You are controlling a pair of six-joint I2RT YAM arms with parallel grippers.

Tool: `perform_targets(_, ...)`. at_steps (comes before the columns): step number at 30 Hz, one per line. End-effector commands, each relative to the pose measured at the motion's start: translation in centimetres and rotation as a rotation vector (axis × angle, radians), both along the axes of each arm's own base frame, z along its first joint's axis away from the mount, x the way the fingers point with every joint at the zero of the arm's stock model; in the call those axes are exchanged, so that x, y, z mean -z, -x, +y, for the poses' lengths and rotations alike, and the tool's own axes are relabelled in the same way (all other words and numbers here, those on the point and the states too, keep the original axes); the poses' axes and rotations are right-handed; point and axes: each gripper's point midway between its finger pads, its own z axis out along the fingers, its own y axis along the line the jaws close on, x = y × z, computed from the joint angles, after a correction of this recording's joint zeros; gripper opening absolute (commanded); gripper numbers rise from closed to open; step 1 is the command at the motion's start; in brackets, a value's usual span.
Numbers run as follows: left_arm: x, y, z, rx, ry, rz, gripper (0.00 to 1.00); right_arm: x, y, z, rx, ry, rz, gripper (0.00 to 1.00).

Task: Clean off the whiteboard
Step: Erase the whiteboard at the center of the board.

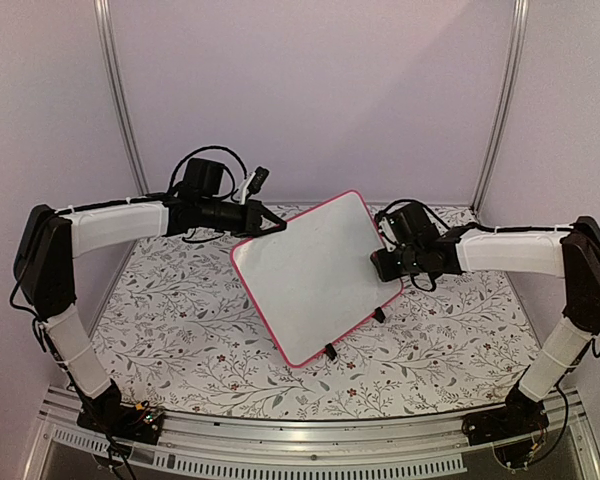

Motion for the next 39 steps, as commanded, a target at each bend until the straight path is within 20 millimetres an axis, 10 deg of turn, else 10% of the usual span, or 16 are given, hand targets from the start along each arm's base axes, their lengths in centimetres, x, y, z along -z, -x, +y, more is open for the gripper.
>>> perform_targets(1, 2.3, 0.6, -0.9, 0.026, -0.056, 0.001, 0.0, 3.7, 2.3, -1.2, -0.013, 0.05, 0.118, 0.0)
perform_targets(25, 2.2, 0.6, -0.9, 0.025, -0.056, 0.0, 0.0, 4.7, 5.4, -2.5, -0.017, 0.016, 0.17, 0.0)
perform_targets(39, 2.3, 0.7, -1.0, 0.026, -0.057, -0.001, 0.0, -3.3, 2.9, 1.6, -0.079, -0.048, -0.015, 0.0)
